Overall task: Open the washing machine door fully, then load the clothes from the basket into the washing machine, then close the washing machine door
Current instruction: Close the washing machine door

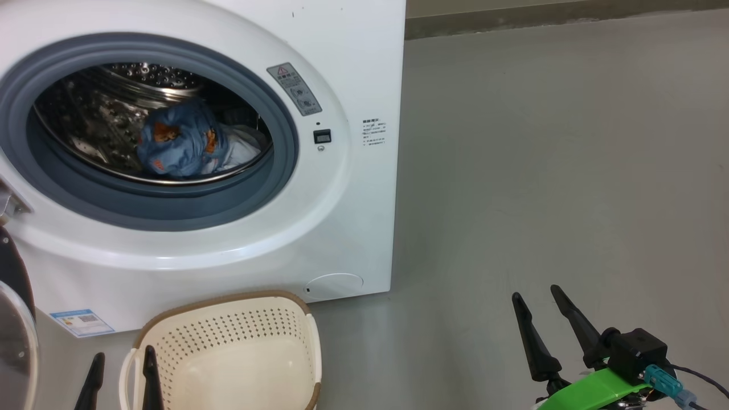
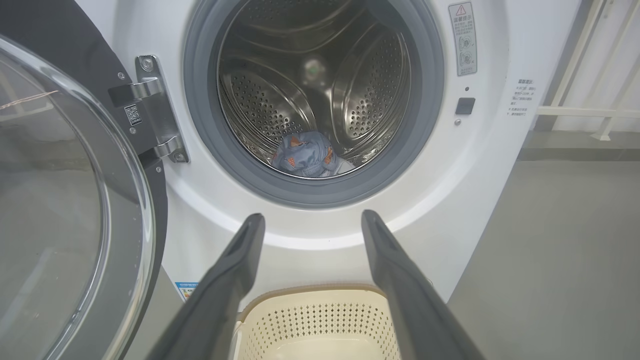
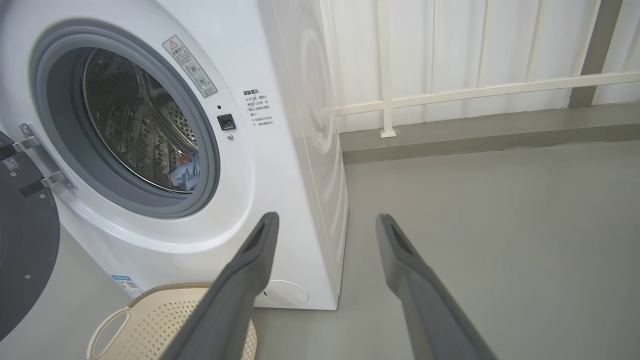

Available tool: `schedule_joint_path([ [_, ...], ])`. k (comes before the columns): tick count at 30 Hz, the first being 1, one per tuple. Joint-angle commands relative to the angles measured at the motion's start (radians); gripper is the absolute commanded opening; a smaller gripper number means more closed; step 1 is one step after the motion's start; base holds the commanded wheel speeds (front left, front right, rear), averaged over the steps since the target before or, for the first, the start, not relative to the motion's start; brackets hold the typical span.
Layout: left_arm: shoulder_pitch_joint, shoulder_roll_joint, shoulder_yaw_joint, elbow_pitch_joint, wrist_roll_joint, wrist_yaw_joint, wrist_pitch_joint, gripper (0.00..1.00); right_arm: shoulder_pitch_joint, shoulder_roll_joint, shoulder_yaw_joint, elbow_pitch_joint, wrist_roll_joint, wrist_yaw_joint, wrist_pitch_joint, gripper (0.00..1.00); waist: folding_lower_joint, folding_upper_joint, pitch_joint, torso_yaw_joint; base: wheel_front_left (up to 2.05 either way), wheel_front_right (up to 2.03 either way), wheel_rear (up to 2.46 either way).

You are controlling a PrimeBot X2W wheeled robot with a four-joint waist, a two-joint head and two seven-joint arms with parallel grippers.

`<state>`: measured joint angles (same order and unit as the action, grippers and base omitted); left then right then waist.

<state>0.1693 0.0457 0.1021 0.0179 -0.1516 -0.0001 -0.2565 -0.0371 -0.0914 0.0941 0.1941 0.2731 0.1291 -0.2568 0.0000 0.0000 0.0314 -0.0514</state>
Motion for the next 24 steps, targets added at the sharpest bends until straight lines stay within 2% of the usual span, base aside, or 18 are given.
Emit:
schedule_joint_path([
  [1,-0.026,0.005,0.029,-0.03,-0.007,0.001,-0.005,1.0,-0.018,-0.001,0.023,-0.024,-0.011,0.002,-0.005,1.0,0.0,0.0,0.001,0.0,0.0,0.0,0.0],
  [24,-0.044,0.005,0.044,0.011,-0.006,-0.006,-0.005,1.0,-0.027,-0.003,0.007,-0.03,-0.033,0.002,-0.005,1.0,0.0,0.0,0.002,-0.004,0.0,0.0,0.0],
])
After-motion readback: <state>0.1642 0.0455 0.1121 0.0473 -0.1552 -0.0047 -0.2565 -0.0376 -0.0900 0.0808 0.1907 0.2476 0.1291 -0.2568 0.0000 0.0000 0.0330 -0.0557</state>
